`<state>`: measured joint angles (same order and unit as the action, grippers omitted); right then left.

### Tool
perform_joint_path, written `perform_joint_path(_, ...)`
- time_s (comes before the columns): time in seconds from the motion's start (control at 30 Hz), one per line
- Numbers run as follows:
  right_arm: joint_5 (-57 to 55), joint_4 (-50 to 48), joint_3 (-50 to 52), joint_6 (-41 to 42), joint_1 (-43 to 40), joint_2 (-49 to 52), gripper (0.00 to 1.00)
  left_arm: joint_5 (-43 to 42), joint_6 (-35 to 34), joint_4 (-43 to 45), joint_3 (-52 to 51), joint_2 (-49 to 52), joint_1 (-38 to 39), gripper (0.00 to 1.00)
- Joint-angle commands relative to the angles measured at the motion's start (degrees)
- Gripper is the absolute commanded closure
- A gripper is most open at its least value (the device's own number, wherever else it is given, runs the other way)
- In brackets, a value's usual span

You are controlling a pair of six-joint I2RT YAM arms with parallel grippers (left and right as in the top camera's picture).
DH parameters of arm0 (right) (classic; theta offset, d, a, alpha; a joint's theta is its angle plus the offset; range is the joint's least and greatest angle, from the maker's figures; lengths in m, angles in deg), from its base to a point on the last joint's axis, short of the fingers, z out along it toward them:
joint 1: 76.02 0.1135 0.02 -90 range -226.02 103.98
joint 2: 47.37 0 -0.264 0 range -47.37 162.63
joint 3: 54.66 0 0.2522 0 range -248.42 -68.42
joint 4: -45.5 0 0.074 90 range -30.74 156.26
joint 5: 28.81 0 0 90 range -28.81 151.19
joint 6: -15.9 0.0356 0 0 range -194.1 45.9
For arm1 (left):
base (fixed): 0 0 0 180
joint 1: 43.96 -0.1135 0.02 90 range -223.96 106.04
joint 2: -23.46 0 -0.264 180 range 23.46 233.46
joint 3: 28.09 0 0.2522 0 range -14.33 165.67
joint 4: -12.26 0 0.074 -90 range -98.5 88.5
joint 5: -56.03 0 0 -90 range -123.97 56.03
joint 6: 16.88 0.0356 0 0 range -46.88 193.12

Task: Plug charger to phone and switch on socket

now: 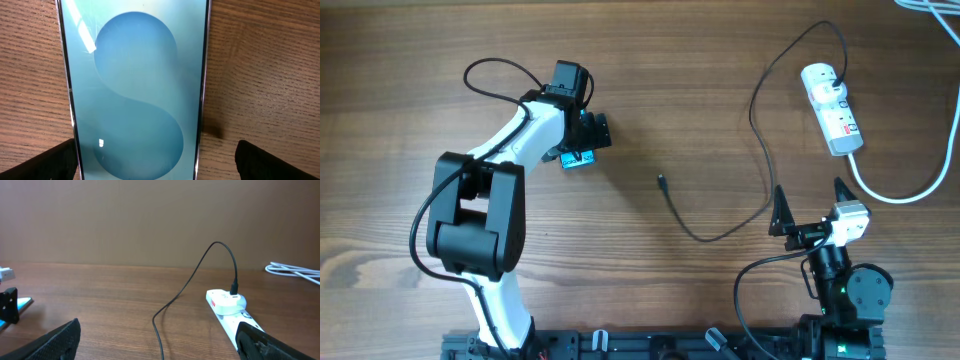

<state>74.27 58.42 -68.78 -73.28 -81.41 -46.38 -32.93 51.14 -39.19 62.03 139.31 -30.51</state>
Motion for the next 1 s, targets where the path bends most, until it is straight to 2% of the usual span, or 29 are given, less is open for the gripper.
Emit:
perform_joint_path(0.0, 0.52, -0.17, 0.07, 0.7, -0.02, -0.39, 0.0, -1.57, -0.79, -0.87, -1.16, 1.29, 0.37, 0.0)
perform_joint_path(0.23, 0.52, -0.17, 0.07, 0.72, -0.02, -0.39, 0.0, -1.6, -0.81, -1.66, -1.16, 1.29, 0.37, 0.0)
perform_joint_path(0.73, 0.52, -0.17, 0.07, 0.72, -0.02, -0.39, 0.0, -1.4, -0.81, -9.92, -1.16, 1.29, 0.37, 0.0)
perform_joint_path(0.97, 0.52, -0.17, 0.07, 0.72, -0.02, -0.39, 0.0, 8.39, -0.79, -6.08, -1.16, 1.29, 0.31, 0.0)
